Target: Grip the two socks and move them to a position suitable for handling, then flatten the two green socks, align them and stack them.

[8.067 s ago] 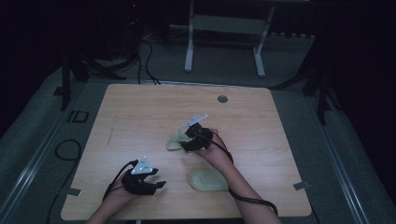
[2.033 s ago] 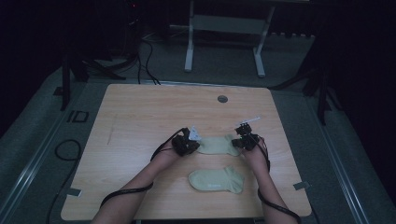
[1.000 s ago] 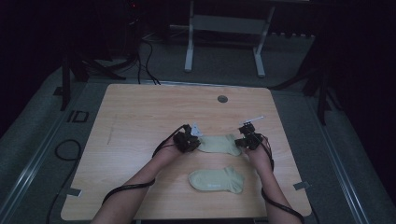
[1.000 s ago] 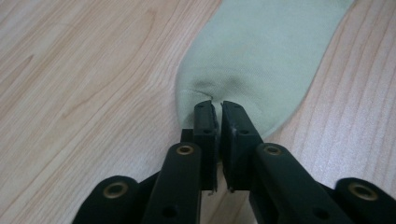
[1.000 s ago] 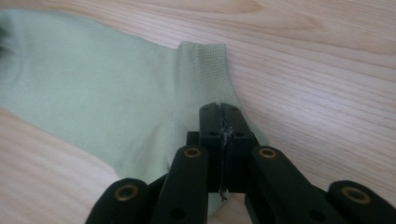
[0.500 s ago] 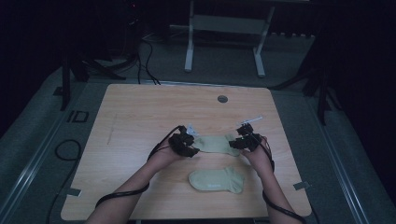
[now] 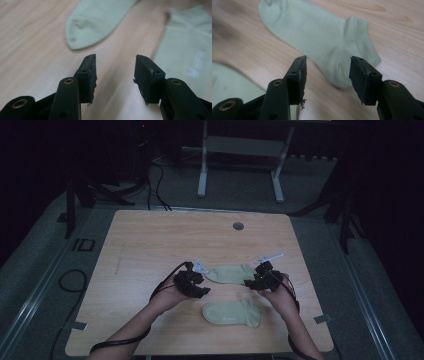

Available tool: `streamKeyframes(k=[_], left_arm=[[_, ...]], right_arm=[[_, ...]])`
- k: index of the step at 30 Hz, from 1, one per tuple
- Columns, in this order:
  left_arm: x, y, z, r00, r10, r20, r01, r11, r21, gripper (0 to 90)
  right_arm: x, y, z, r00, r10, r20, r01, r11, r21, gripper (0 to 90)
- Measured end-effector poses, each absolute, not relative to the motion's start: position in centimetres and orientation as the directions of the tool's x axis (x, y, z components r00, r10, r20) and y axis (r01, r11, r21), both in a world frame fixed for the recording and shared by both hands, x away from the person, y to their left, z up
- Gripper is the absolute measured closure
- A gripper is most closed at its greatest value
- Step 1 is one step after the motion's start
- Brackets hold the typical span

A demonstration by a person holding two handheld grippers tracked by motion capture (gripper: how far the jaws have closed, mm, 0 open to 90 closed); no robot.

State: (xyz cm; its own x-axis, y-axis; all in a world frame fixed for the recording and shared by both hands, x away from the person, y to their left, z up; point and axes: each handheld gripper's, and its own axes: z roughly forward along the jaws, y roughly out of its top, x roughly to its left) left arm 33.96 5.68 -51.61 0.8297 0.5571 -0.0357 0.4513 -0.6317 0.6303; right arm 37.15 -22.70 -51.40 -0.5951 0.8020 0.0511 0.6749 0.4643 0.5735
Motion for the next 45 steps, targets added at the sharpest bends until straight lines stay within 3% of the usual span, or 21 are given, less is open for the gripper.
streamKeyframes(k=[10, 21, 29, 36, 38, 41, 45], left_arm=[[30.8, 5.5, -52.1, 0.845, 0.532, -0.045, 0.440, -0.645, 0.625, 47.1], [29.8, 4.8, -53.9, 0.853, 0.518, -0.061, 0.445, -0.662, 0.603, 46.2], [29.5, 4.6, -54.8, 0.852, 0.522, -0.050, 0.450, -0.679, 0.580, 50.3], [29.6, 4.5, -55.2, 0.852, 0.522, -0.043, 0.451, -0.689, 0.568, 60.6], [29.6, 4.4, -55.1, 0.853, 0.518, -0.052, 0.453, -0.688, 0.567, 70.6], [29.5, 4.3, -55.1, 0.856, 0.515, -0.050, 0.448, -0.690, 0.568, 84.1], [29.5, 4.3, -55.0, 0.855, 0.515, -0.056, 0.449, -0.682, 0.577, 87.5]], right_arm=[[33.2, -24.0, -51.2, -0.622, 0.782, 0.048, 0.652, 0.483, 0.584, 49.7], [31.3, -24.4, -53.2, -0.633, 0.772, 0.052, 0.666, 0.509, 0.545, 52.4], [29.5, -23.7, -54.1, -0.669, 0.743, 0.029, 0.644, 0.560, 0.521, 58.4], [29.0, -23.7, -54.4, -0.673, 0.740, -0.008, 0.633, 0.581, 0.512, 69.1], [28.8, -23.5, -54.4, -0.681, 0.732, -0.008, 0.627, 0.588, 0.511, 78.2], [28.7, -23.4, -54.4, -0.685, 0.729, -0.009, 0.625, 0.593, 0.508, 81.8], [28.6, -23.3, -54.2, -0.683, 0.730, 0.011, 0.640, 0.591, 0.492, 84.0]])
